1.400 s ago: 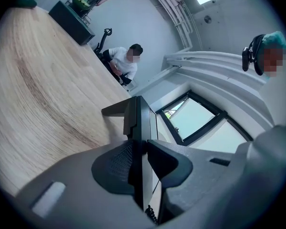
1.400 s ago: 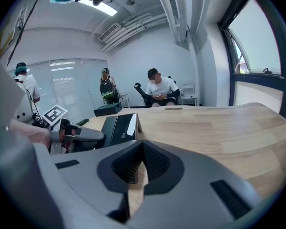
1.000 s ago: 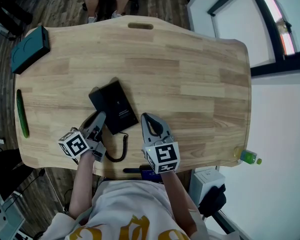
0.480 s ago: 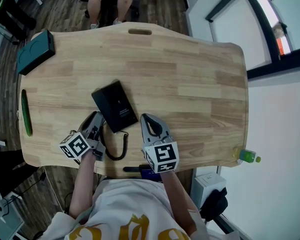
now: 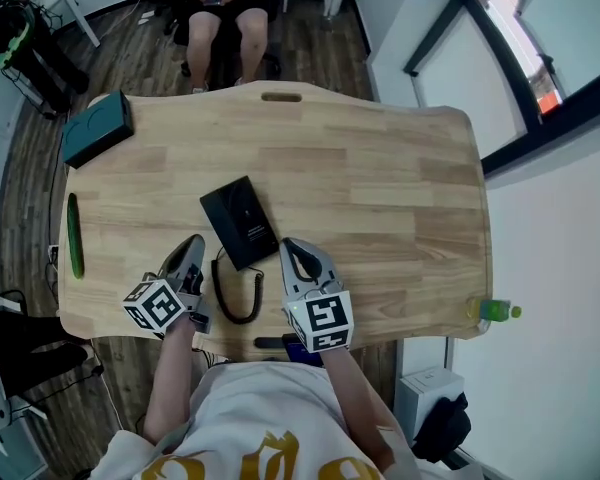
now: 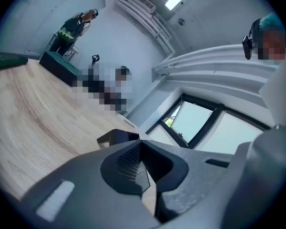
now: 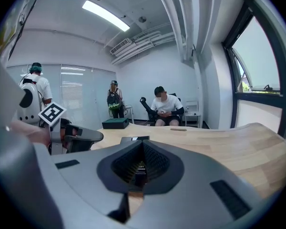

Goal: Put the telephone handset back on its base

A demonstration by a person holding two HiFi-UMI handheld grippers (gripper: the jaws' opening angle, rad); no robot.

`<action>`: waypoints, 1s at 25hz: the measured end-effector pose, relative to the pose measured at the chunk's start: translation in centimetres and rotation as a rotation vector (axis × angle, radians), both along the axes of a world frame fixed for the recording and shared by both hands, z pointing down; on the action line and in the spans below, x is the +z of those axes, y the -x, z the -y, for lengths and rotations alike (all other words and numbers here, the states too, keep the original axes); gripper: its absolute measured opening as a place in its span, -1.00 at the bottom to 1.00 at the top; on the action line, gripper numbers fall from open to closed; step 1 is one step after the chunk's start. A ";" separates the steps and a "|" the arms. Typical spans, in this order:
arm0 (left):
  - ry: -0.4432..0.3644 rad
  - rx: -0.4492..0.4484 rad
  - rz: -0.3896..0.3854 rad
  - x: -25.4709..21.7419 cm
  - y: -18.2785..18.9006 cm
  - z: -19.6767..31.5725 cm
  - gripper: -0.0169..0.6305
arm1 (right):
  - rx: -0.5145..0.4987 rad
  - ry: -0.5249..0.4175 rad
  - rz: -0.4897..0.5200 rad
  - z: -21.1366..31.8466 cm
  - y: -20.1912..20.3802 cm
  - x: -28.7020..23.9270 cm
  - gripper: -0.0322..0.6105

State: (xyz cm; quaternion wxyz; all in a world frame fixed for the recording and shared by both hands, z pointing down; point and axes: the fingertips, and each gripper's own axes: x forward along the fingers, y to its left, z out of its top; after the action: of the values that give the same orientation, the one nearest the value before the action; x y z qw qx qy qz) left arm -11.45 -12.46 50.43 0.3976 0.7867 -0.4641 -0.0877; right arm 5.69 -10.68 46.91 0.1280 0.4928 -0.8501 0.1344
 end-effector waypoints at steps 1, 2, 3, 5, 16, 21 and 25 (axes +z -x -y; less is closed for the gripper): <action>-0.018 -0.002 -0.002 -0.9 -0.1 -0.3 -0.94 | 0.000 -0.013 -0.001 -0.4 0.0 -0.5 -0.89; -0.037 -0.004 -0.002 -1.8 -0.2 -0.7 -0.94 | 0.000 -0.026 -0.002 -0.7 0.0 -1.0 -0.89; -0.059 -0.005 0.004 -2.7 -0.3 -1.0 -0.94 | 0.000 -0.037 -0.003 -1.1 -0.1 -1.5 -0.89; -0.106 -0.004 0.028 -4.4 -0.6 -1.6 -0.94 | 0.002 -0.059 -0.004 -1.7 -0.2 -2.3 -0.89; -0.305 0.010 0.282 -9.7 -1.6 -6.2 -0.94 | 0.023 -0.159 -0.008 -6.4 -0.6 -5.8 -0.89; -0.352 -0.009 0.354 -11.0 -1.1 -7.5 -0.94 | 0.035 -0.170 -0.005 -7.5 -0.7 -6.2 -0.89; -0.352 -0.021 0.353 -11.0 -0.7 -8.0 -0.94 | 0.017 -0.164 -0.008 -8.0 -0.1 -5.9 -0.89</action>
State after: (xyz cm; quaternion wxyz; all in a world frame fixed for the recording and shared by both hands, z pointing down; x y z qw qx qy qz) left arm -10.72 -4.42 39.40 0.1661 0.8420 -0.5122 -0.0326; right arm 5.78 -2.73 40.96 0.0894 0.5094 -0.8535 0.0632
